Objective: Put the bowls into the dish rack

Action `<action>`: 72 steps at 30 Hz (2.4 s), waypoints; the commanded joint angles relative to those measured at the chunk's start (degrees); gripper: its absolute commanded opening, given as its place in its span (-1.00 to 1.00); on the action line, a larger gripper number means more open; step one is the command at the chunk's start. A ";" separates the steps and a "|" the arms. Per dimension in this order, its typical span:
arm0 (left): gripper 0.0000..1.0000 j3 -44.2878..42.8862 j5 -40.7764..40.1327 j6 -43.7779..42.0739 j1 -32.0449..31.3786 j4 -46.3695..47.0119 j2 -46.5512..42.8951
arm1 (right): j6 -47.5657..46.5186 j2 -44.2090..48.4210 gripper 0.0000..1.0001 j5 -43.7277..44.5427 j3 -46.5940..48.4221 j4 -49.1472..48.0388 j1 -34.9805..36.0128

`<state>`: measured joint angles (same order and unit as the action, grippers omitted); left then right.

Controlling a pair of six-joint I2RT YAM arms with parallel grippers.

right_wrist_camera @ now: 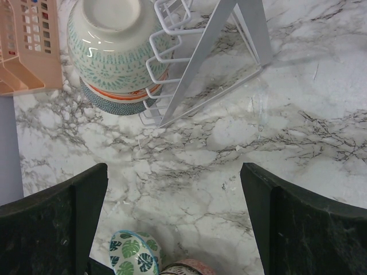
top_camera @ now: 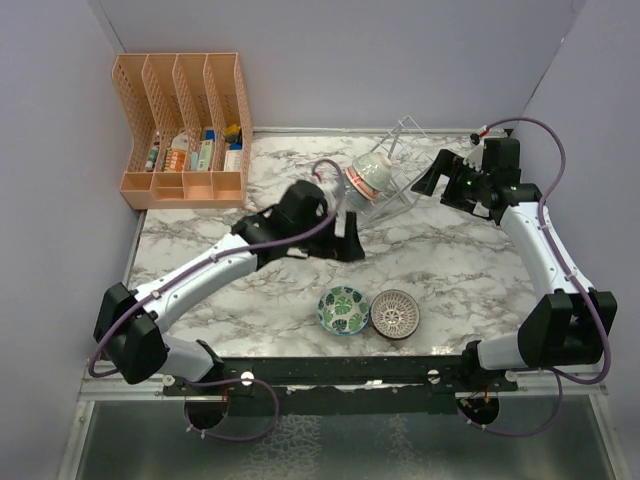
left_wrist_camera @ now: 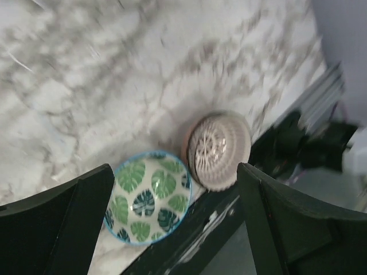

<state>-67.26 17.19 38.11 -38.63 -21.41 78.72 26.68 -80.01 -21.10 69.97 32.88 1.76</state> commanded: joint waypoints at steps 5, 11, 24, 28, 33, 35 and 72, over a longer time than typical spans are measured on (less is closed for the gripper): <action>0.73 2.44 -13.53 -15.31 -21.62 -9.94 -1.19 | -0.66 -0.75 0.99 1.04 1.71 -1.11 -0.35; 0.66 2.02 -16.36 -17.96 -25.83 -8.04 2.15 | -0.91 -0.87 0.99 3.33 2.83 -0.80 -0.35; 0.52 -4.98 -14.19 -26.77 -26.37 1.82 16.11 | 0.47 -2.34 0.99 5.45 5.00 -1.59 -0.44; 0.37 -5.14 -11.55 -27.06 -26.39 3.25 18.13 | -0.19 -2.13 0.99 6.20 4.93 -1.00 -0.52; 0.24 -7.66 -9.30 -29.08 -26.32 2.52 20.95 | -0.58 -2.23 0.99 6.40 4.18 -1.07 -1.00; 0.23 -8.11 -8.99 -29.80 -26.40 2.87 19.73 | -0.81 -2.41 0.99 6.51 4.14 -1.09 -1.26; 0.11 -14.15 2.37 -32.57 -36.14 3.28 32.44 | -0.14 -1.94 0.99 3.67 -3.79 -6.82 -7.91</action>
<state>-81.62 18.63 5.69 -74.15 -19.66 110.83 26.70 -84.31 -15.97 66.76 28.01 -5.76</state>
